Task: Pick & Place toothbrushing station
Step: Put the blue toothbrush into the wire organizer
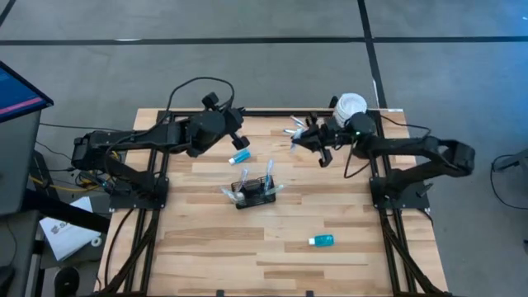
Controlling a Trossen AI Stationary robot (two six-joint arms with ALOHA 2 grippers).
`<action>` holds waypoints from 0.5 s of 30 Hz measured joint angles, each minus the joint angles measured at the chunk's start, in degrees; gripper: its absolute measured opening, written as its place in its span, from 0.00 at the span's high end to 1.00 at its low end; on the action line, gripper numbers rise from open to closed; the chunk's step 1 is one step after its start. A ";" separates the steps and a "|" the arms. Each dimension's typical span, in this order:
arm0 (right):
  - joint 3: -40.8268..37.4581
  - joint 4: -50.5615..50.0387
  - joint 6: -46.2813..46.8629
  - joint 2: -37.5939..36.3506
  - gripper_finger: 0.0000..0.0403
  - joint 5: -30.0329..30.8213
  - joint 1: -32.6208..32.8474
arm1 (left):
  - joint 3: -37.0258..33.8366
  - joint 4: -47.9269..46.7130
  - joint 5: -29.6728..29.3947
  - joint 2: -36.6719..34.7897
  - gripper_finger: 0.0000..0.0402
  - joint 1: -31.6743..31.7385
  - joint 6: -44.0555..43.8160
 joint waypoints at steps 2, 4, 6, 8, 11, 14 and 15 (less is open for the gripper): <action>0.00 3.44 1.70 3.27 0.97 0.39 1.29 | 0.00 -0.01 -0.01 0.00 0.97 0.04 -0.08; 0.02 7.43 2.89 6.16 0.97 0.54 2.58 | 0.00 -0.02 0.00 0.00 0.97 0.04 -0.08; -0.11 10.38 4.25 8.38 0.97 0.53 3.69 | 0.00 -0.03 0.00 0.00 0.97 0.04 -0.06; -0.71 13.38 4.60 10.10 0.96 0.55 4.63 | 0.00 -0.03 0.00 0.00 0.97 0.04 -0.04; -1.79 17.98 4.62 12.74 0.97 0.91 6.02 | 0.00 -0.03 -0.02 0.00 0.97 0.04 -0.02; -1.98 21.07 5.11 15.51 0.97 1.69 7.15 | 0.00 -0.03 0.00 0.00 0.97 0.04 0.01; -2.03 21.64 5.63 16.23 0.97 1.68 7.39 | 0.00 -0.03 0.00 0.00 0.97 0.04 0.02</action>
